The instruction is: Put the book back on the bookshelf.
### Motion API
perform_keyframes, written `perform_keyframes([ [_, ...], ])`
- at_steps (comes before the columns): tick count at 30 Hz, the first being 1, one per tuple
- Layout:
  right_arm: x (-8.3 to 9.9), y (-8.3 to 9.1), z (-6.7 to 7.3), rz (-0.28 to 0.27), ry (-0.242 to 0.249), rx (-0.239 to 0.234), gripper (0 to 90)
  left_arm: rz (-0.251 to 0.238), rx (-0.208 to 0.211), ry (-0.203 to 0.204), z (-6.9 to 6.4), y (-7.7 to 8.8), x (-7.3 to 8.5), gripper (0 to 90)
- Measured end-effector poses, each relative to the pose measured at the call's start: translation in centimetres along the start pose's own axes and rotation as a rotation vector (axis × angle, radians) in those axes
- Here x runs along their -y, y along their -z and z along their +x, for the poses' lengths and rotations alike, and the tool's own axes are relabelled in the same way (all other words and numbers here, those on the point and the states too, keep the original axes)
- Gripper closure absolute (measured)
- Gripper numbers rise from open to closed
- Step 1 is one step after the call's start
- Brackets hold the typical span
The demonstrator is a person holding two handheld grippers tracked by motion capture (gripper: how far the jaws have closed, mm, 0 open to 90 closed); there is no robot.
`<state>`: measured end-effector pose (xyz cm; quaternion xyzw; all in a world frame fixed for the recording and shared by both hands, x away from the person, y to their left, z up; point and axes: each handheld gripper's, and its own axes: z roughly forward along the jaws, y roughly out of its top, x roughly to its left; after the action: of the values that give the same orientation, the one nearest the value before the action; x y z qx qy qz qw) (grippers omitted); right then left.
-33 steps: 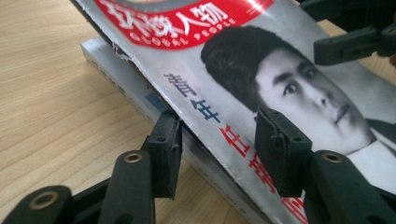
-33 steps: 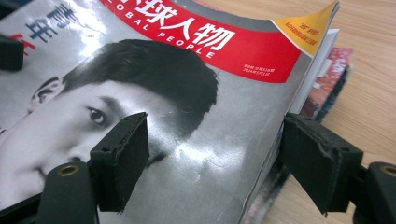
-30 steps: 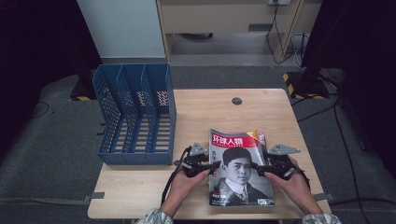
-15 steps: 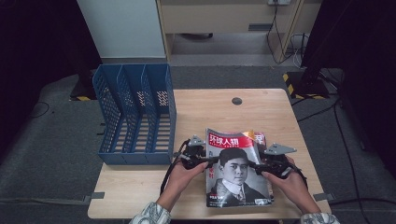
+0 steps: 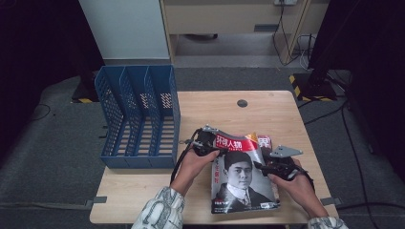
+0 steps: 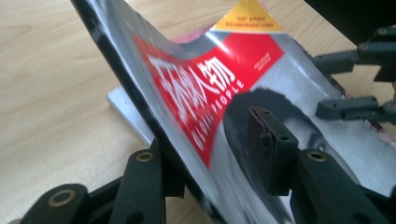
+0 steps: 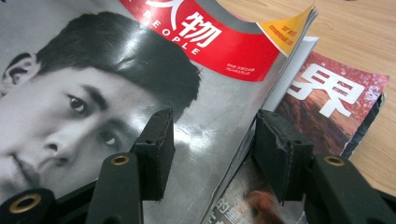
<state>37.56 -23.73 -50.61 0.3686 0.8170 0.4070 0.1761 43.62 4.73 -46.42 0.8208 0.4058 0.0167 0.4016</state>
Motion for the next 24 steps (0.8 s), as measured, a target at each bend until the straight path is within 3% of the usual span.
perform_keyframes([
  [12, 0.0, -0.1, 0.3, -0.012, 0.024, 0.002, 51.0, 0.03, 0.023, 0.009, 0.0, -1.2, -2.3, 58.0],
  [17, 0.0, -0.1, 0.3, -0.016, 0.025, -0.007, 51.0, 0.032, 0.029, 0.029, 0.2, -2.0, -2.4, 57.0],
  [20, 0.1, -0.1, 0.3, -0.016, 0.026, -0.01, 51.0, 0.036, 0.008, 0.014, 0.3, -2.2, -2.4, 62.3],
  [24, 0.2, -0.1, 0.2, -0.023, 0.012, -0.01, 50.3, 0.041, 0.005, 0.028, 0.5, -2.3, -2.3, 74.3],
])
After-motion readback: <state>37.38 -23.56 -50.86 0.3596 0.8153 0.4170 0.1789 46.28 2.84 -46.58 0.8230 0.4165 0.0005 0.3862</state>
